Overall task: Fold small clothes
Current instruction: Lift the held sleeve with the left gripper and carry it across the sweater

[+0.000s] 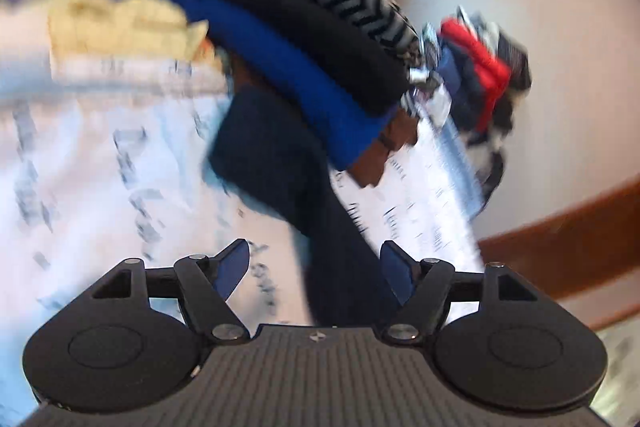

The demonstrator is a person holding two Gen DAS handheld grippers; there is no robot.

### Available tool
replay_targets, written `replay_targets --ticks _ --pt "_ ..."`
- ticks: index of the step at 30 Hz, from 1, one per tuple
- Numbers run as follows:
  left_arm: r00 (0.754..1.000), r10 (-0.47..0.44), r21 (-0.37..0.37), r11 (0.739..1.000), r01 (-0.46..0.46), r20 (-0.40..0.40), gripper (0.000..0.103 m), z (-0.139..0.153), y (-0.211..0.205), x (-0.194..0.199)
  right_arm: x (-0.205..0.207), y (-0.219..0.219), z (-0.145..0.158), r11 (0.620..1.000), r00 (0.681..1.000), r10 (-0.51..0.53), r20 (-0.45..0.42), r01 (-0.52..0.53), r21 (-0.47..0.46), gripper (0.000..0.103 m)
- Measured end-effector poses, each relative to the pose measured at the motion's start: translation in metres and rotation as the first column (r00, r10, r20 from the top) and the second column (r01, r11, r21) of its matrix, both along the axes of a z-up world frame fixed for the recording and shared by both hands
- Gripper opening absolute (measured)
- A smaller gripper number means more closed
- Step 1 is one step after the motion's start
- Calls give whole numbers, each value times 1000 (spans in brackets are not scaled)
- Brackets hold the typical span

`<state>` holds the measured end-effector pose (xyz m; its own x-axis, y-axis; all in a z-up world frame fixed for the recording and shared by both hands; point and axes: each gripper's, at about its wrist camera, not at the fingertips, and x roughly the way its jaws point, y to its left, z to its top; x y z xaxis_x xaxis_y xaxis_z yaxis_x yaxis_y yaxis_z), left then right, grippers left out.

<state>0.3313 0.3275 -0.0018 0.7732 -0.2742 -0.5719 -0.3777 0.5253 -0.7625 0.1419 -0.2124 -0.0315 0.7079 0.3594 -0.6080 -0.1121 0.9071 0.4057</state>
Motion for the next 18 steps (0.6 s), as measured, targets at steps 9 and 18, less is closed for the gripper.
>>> replay_targets --ticks 9,18 --pt "926 376 -270 896 -353 36 56 -54 -6 4 -2 0 0 1000 1000 8 -4 -8 -19 83" --pt "919 389 -105 918 -382 66 6 -42 8 28 -2 4 -2 999 1000 15 7 -15 -47 83"
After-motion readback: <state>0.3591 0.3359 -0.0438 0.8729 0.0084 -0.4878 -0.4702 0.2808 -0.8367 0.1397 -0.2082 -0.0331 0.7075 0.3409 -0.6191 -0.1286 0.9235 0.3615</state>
